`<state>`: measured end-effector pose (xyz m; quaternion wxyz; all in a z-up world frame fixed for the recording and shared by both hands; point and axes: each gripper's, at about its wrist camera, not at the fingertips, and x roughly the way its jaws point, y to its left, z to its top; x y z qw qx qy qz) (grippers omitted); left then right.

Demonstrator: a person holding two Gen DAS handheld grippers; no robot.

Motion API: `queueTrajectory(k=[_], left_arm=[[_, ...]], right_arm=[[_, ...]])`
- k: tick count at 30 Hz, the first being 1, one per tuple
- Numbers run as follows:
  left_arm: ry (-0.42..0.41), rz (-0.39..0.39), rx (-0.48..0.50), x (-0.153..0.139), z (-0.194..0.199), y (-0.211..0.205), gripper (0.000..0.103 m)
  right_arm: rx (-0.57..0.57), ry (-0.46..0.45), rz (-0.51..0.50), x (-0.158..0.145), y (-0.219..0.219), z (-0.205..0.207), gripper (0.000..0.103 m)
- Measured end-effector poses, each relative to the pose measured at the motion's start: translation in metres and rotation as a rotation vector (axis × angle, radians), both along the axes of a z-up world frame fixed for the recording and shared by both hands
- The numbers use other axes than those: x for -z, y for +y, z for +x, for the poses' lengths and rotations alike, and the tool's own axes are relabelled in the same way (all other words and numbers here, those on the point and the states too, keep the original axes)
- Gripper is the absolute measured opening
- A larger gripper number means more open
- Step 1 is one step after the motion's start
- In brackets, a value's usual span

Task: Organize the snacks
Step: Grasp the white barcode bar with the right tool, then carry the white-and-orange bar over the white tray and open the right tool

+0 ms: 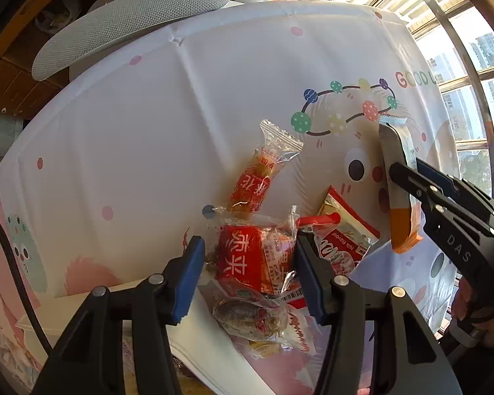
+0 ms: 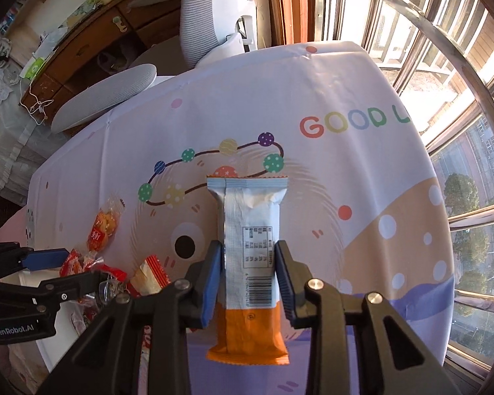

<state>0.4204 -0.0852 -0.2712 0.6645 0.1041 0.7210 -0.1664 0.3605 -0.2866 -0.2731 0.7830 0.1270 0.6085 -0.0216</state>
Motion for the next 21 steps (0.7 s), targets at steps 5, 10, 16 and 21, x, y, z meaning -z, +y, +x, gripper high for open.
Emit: queueTrajectory(k=[5,10,16,21], left_arm=[[-0.011,-0.008,-0.008,-0.008,0.003,-0.006,0.053],[-0.036,-0.019,-0.009,-0.025,0.000,-0.005,0.053],[-0.096,-0.053,0.000,-0.063,-0.008,-0.009,0.053],[-0.143,-0.104,0.020,-0.105,-0.025,-0.012,0.053]], right_arm=[[-0.038,0.033,0.031,-0.005,0.007,-0.027,0.032],[-0.068,0.078,0.049,-0.007,0.017,-0.059,0.032],[-0.122,0.137,0.072,-0.005,0.037,-0.098,0.032],[-0.127,0.149,0.098,-0.016,0.047,-0.123,0.032]])
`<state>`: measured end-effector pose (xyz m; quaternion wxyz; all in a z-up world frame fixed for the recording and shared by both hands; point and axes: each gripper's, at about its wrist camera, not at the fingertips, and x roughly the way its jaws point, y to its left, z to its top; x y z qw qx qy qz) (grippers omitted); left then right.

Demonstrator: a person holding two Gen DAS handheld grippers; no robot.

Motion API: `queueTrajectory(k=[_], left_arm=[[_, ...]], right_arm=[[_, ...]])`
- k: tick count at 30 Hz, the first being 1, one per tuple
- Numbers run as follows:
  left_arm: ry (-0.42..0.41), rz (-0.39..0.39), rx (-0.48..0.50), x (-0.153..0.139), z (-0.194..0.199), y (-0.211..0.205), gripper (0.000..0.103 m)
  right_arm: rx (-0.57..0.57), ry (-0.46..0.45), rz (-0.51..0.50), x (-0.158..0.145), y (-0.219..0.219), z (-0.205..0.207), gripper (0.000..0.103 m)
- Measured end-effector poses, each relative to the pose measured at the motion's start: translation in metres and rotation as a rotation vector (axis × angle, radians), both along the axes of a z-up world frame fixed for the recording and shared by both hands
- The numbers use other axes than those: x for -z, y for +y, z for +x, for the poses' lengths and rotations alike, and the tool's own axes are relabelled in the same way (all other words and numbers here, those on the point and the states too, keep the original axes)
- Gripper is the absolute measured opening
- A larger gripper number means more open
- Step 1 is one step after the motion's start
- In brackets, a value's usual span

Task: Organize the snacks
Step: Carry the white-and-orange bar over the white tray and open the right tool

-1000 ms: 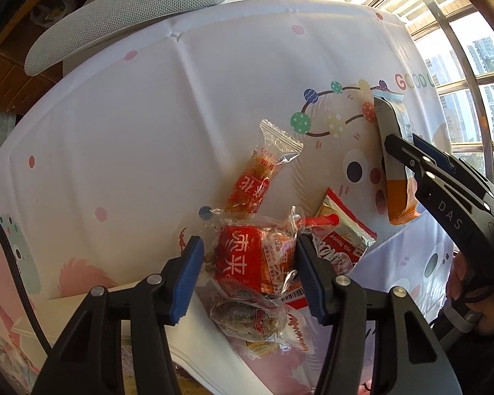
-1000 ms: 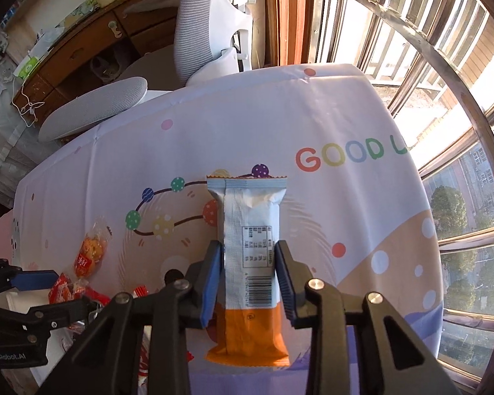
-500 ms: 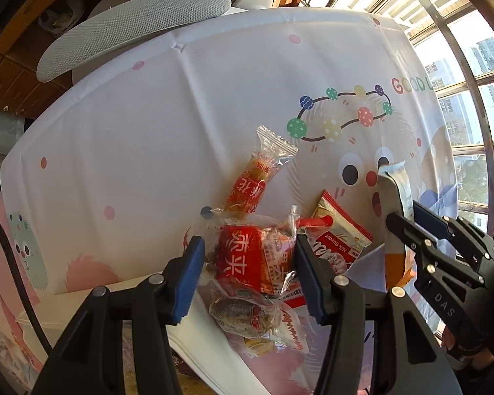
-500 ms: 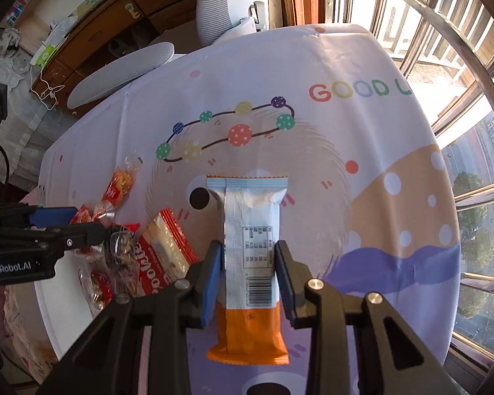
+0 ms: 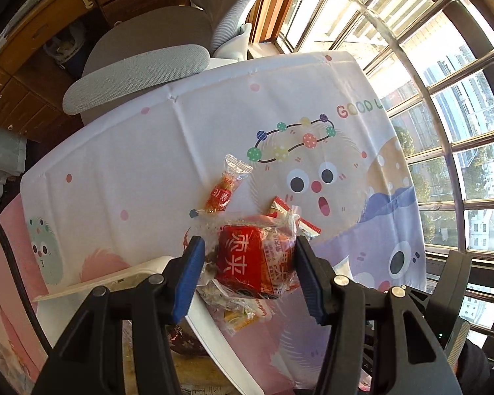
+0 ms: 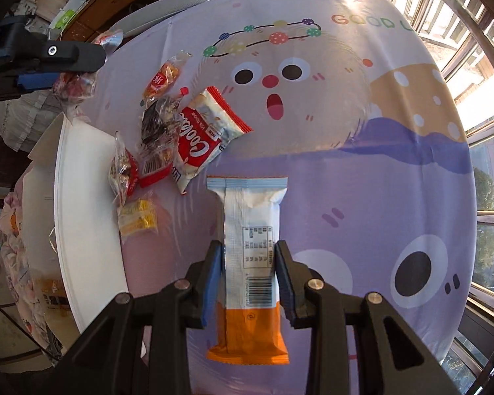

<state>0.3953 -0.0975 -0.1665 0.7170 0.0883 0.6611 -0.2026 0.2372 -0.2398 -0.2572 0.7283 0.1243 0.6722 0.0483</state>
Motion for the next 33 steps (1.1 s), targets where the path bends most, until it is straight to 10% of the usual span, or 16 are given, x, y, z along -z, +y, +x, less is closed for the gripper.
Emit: queueTrajectory(k=[18,33], left_arm=[[-0.159,-0.126,-0.051,-0.129,-0.117,0.074,0.054],[-0.216,-0.130,-0.121,-0.160,-0.204,0.169,0.054]], right_arm=[[0.067,-0.084,-0.008,-0.073,0.001,-0.055,0.032],[0.027,-0.224,0.033,-0.132,0.074,-0.092,0.032]])
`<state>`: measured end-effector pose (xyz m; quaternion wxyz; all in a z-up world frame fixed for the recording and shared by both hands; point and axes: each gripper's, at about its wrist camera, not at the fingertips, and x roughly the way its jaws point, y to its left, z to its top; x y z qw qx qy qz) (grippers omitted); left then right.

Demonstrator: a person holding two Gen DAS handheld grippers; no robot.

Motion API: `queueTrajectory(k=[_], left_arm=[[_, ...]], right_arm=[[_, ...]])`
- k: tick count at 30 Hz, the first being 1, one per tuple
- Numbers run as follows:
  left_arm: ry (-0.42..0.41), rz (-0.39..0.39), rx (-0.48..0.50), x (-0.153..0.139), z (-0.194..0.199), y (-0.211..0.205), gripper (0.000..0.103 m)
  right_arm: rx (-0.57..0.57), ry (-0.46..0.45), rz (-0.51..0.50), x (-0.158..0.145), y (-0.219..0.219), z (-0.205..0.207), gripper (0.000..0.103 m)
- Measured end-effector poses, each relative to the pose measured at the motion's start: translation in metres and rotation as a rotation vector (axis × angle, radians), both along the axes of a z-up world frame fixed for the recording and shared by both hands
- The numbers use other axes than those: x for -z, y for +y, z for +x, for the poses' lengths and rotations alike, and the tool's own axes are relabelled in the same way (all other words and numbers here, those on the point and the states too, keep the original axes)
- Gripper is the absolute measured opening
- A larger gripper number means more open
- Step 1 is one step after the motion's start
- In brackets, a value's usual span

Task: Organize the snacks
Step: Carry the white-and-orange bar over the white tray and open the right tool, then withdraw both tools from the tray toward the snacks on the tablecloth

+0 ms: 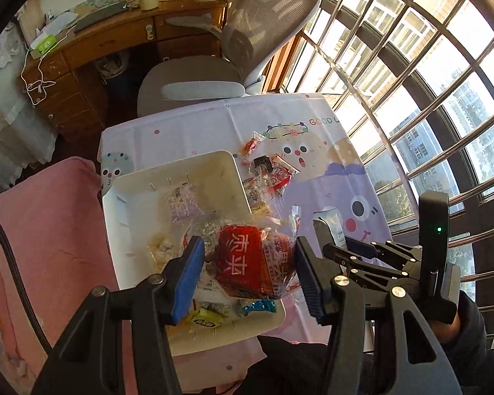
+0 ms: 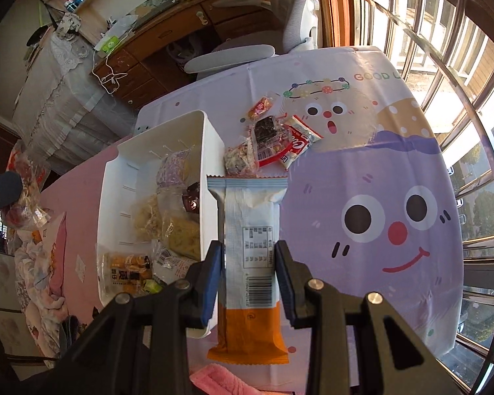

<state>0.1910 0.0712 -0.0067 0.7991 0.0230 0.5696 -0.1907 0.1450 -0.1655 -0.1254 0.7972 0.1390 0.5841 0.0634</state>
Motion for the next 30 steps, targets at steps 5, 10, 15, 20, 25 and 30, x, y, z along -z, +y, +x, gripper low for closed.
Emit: queueTrajectory(k=[5,10,15,20,25,30], left_arm=[[0.006,-0.013,-0.029,0.004,-0.021,0.030,0.054],[0.011,-0.019,-0.053,0.011,-0.041,0.058,0.054],[0.023,-0.011,-0.068,0.020,-0.053,0.079,0.054],[0.025,-0.039,-0.095,0.026,-0.057,0.097,0.060],[0.039,-0.057,-0.097,0.035,-0.061,0.104,0.068],[0.064,-0.083,-0.088,0.047,-0.065,0.101,0.071]], right_arm=[[-0.066,-0.044,0.029,-0.015,0.038,-0.014,0.033],[-0.141,-0.081,0.056,-0.024,0.077,-0.029,0.033],[-0.200,-0.113,0.060,-0.031,0.110,-0.041,0.033],[-0.185,-0.110,0.093,-0.028,0.121,-0.048,0.034],[-0.149,-0.068,0.077,-0.021,0.121,-0.054,0.037],[-0.116,-0.045,0.058,-0.018,0.114,-0.065,0.037]])
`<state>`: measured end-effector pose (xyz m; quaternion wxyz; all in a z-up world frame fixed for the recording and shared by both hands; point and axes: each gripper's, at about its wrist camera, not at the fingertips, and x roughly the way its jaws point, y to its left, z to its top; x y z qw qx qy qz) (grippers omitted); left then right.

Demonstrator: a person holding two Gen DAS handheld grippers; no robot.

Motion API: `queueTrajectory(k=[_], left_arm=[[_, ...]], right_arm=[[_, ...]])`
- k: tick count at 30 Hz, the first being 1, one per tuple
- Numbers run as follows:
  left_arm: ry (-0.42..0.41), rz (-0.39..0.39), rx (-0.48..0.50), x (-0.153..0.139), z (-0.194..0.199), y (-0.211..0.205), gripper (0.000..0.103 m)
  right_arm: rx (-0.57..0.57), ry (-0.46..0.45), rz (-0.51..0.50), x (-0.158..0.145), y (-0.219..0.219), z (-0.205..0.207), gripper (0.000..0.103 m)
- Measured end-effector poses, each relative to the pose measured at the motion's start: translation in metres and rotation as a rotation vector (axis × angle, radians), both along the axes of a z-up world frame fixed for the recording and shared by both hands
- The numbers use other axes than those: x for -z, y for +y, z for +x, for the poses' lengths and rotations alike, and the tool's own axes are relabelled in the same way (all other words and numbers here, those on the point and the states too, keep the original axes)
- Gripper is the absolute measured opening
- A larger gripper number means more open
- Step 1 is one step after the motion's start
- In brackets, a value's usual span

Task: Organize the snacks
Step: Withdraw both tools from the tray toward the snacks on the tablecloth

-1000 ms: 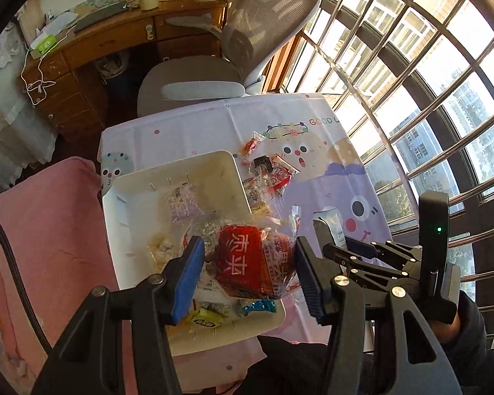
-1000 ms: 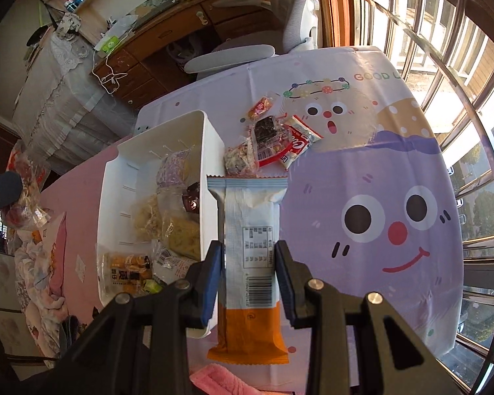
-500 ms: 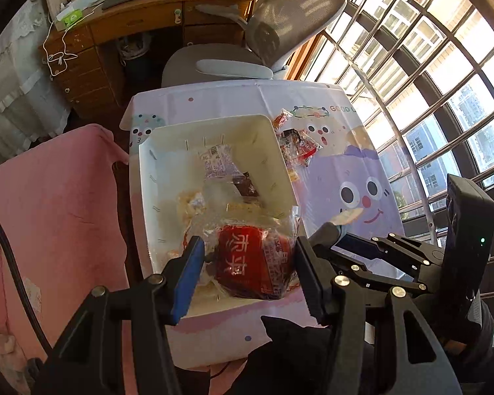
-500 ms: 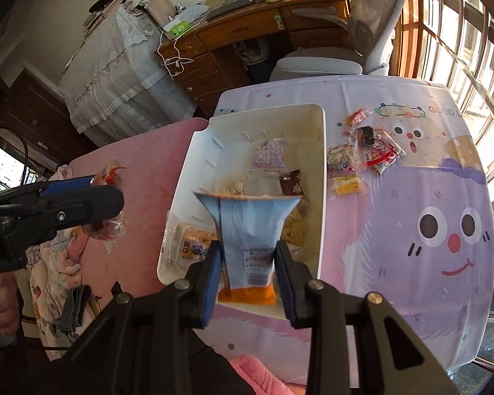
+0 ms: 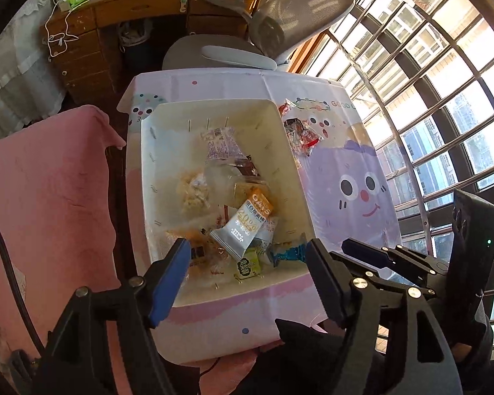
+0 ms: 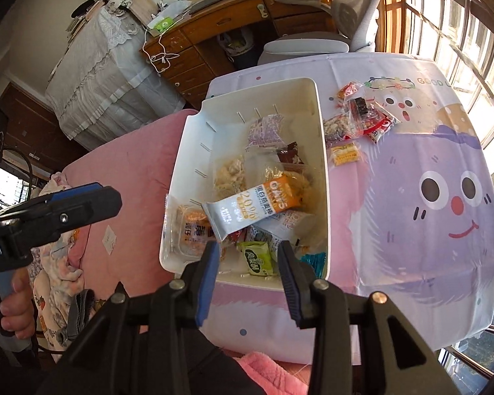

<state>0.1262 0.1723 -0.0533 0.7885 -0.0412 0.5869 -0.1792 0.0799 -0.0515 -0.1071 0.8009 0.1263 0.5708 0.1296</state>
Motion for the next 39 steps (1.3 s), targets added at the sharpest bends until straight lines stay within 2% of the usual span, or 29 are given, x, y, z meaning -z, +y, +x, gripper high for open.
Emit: queueTrajectory(k=[10,17,21,31,39], left_arm=[[-0.018,-0.064,0.018,0.010,-0.013,-0.008,0.081],[0.034,-0.055,0.023,0.026,-0.021,-0.023,0.081],[0.066,-0.053,0.012,0.037,-0.027,-0.041,0.081],[0.144,-0.014,-0.062,0.057,-0.035,-0.114,0.084],[0.155,-0.016,-0.161,0.066,-0.035,-0.182,0.084]], right_arm=[[0.085,0.045,-0.043,0.011,-0.032,-0.009,0.039],[0.148,0.070,-0.063,0.021,-0.064,-0.017,0.043],[0.159,0.082,-0.070,0.029,-0.084,-0.023,0.049],[0.076,0.079,-0.101,0.039,-0.143,-0.025,0.056],[-0.045,0.029,-0.135,0.036,-0.197,-0.020,0.064]])
